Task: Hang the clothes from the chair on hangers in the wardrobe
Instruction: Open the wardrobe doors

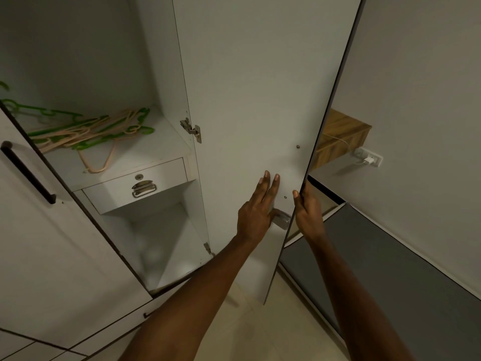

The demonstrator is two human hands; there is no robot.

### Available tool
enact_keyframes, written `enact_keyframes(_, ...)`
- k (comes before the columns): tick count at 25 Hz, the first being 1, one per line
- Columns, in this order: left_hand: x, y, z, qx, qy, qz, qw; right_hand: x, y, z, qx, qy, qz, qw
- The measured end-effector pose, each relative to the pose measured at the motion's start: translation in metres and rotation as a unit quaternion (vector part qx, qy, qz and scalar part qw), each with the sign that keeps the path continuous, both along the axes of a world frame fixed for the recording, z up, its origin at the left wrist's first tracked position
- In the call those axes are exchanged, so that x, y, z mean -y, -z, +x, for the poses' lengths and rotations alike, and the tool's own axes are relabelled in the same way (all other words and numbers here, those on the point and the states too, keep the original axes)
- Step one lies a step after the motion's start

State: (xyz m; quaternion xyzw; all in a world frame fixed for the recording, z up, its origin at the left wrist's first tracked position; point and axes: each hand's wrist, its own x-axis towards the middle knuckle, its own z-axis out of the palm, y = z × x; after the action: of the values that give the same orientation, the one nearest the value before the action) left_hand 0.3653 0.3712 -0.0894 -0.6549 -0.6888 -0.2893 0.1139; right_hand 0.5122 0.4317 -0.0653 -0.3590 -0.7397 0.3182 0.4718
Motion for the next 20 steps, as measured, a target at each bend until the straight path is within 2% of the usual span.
enact_keyframes(3, 0.011, -0.007, -0.002, 0.003, 0.031, -0.009, 0.999, 0.014, 0.003, -0.004, -0.024, 0.044, -0.015, 0.999)
enact_keyframes(5, 0.021, -0.01, -0.011, 0.002, 0.026, -0.006, 1.0, 0.037, 0.009, -0.009, -0.057, 0.122, -0.036, 0.99)
enact_keyframes(8, 0.049, -0.007, -0.048, 0.02, -0.027, -0.013, 0.999, 0.081, 0.031, -0.019, -0.06, 0.234, -0.055, 0.969)
enact_keyframes(10, 0.074, -0.005, -0.086, 0.043, -0.066, -0.01, 0.997, 0.106, 0.047, -0.033, -0.019, 0.257, -0.03, 0.966)
enact_keyframes(15, 0.15, -0.01, -0.192, 0.095, -0.191, 0.013, 0.977, 0.151, 0.07, -0.107, 0.093, 0.18, 0.008, 0.979)
enact_keyframes(20, 0.227, -0.036, -0.297, 0.111, -0.291, 0.087, 0.946, 0.181, 0.054, -0.217, 0.128, 0.081, 0.087, 0.985)
